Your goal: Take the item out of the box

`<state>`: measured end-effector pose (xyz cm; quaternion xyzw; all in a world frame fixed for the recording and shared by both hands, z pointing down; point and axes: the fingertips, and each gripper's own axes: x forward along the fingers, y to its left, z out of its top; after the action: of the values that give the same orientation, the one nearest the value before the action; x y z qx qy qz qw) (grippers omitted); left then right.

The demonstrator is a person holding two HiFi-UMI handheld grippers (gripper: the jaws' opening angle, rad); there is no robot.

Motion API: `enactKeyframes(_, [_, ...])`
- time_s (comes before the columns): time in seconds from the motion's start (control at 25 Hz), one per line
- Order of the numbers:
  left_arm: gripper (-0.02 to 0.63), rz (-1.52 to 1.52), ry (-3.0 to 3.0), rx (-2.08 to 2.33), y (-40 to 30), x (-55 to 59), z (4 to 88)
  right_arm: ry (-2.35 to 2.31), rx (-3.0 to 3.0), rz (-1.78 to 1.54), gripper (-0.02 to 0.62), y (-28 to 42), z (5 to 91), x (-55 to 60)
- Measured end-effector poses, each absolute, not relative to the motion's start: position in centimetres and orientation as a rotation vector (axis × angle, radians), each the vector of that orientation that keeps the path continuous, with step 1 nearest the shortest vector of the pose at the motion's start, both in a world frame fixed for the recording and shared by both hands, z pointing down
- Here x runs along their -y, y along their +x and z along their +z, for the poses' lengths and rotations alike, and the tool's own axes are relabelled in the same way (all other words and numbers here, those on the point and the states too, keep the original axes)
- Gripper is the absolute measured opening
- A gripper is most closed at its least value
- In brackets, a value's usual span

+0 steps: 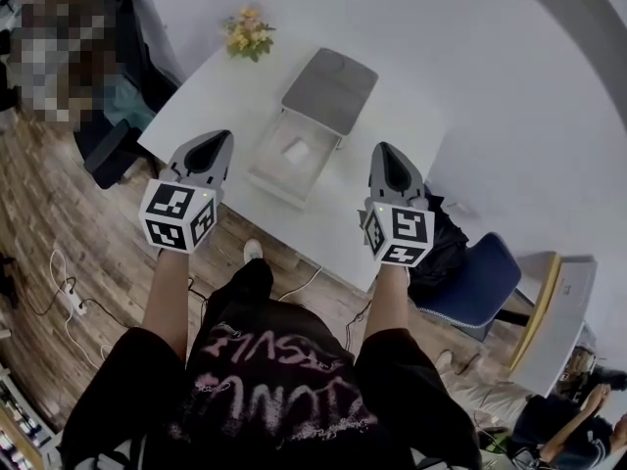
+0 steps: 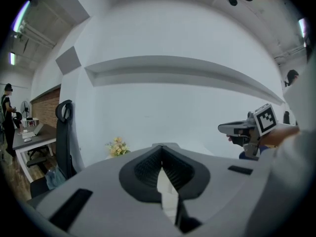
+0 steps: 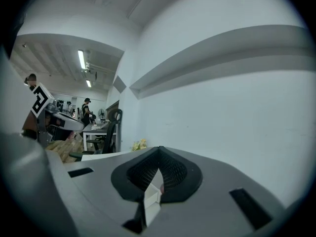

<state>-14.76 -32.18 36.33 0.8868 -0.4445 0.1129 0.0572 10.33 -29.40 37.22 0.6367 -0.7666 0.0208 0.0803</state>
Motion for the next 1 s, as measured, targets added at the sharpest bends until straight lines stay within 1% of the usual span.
enactKeyframes(0.28, [0.002,0.323,2.729,1.23,-14.8,37.1,36.0,1.955,2.201,0.086,0.009,9.7,37.4,32.1])
enactKeyframes(0.6, [0.002,0.384,2.82,1.059,-13.0,40.5,36.6,2.038,2.131,0.108,0.009,9.4,37.7,33.8])
enactKeyframes(1.0, [0.002,0.387,2.849,0.95,-11.2,42.1,37.2,2.105,2.054,0.124,0.009,10.8,37.9,34.2])
